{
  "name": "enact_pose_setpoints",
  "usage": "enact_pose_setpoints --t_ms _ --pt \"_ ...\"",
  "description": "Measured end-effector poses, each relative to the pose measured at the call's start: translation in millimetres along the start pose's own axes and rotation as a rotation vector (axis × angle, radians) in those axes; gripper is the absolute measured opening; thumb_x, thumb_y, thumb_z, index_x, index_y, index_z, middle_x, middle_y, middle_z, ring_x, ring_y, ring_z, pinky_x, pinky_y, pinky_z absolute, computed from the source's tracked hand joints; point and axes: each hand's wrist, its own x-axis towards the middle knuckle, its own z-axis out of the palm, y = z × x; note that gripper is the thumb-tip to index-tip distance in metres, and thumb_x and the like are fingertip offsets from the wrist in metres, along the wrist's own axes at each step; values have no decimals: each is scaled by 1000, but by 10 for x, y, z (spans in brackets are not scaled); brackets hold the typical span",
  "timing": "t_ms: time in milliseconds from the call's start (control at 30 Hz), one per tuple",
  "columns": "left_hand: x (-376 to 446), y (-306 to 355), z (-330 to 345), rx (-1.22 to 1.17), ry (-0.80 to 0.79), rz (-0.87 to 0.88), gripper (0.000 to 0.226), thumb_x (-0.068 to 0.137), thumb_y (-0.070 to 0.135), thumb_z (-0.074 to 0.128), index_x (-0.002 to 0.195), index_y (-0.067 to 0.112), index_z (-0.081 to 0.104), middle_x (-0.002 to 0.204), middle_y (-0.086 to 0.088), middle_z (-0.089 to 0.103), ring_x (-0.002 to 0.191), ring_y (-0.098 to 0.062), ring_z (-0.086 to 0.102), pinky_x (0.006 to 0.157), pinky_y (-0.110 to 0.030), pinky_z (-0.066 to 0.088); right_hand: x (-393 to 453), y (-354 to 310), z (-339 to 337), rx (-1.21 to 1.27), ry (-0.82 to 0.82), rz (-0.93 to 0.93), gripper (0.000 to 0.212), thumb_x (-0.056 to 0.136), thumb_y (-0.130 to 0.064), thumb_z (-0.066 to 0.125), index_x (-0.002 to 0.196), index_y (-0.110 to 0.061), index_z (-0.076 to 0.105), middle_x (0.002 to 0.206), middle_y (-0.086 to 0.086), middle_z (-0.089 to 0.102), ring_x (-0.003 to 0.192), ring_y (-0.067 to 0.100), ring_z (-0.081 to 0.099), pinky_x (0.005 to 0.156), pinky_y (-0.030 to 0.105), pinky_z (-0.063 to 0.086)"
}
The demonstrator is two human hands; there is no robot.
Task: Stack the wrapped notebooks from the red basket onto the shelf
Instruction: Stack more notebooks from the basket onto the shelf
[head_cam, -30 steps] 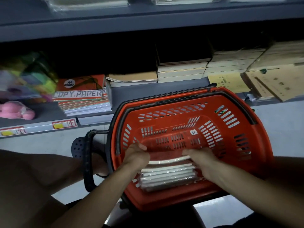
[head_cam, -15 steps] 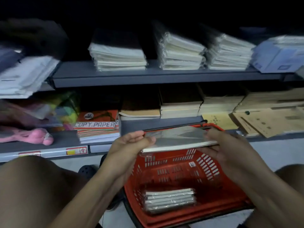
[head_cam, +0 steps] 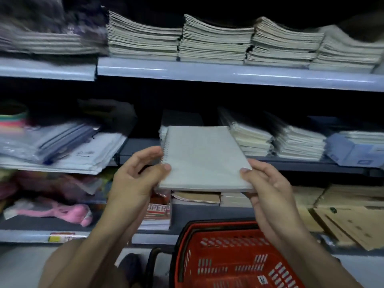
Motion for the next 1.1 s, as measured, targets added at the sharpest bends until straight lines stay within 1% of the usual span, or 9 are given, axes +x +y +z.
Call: enact_pose_setpoints --t_ms 167,267,367,433,567,633,767,900,1100 --pt "497 -86 -63 4 83 65 34 86 -2 69 116 12 67 122 -5 70 117 -17 65 99 -31 51 530 115 302 38 -52 -4 28 93 -5 64 120 -14 61 89 -4 77 78 3 70 66 19 50" --pt "817 -198 -63 -8 141 81 33 85 -2 71 116 8 67 122 -8 71 116 -20 66 101 -32 50 871 242 414 46 -67 23 24 94 -7 65 115 -18 63 75 -14 74 61 -4 64 67 18 48" --pt "1102 -347 -101 -11 181 80 28 84 3 74 111 9 70 113 -7 74 107 -17 69 93 -28 50 1190 412 521 32 -54 59 28 91 -10 69 118 -14 66 96 -2 78 84 8 71 86 31 53" --pt "1282 -452 -126 -10 201 32 25 85 7 75 109 11 73 110 -7 76 105 -18 71 94 -29 51 1387 552 584 2 -34 91 29 90 -11 71 118 -9 68 106 7 77 99 19 72 90 35 55" --pt "1555 -605 -153 -2 295 -4 19 90 10 71 107 17 74 110 -4 76 97 -8 72 89 -23 52 1644 777 658 24 -3 159 22 87 -14 75 108 -6 73 113 14 75 108 27 70 102 46 52" --pt "1547 -632 -180 18 295 2 21 90 18 72 110 22 73 109 3 77 103 -6 71 89 -21 50 1655 822 626 80 -47 179 37 81 -20 79 115 -10 69 118 14 73 109 24 66 107 50 48" --pt "1271 -647 -248 166 290 92 31 83 19 78 113 25 72 104 12 77 100 3 70 84 -11 52 1482 881 416 86 -180 112 67 67 -12 79 128 -16 52 124 -1 68 112 12 69 87 25 57" --pt "1228 -812 -291 271 297 231 37 77 3 80 110 16 73 108 -2 74 94 -11 74 82 -13 54 1480 958 349 -57 -99 -24 45 74 9 76 115 -8 65 106 4 78 101 14 74 76 16 57" --pt "1561 -890 -164 421 354 332 27 79 10 81 101 24 75 99 5 71 84 -10 72 78 -17 57 1695 941 553 -148 65 -124 22 85 -7 75 106 -12 72 82 8 79 79 25 76 83 31 57"
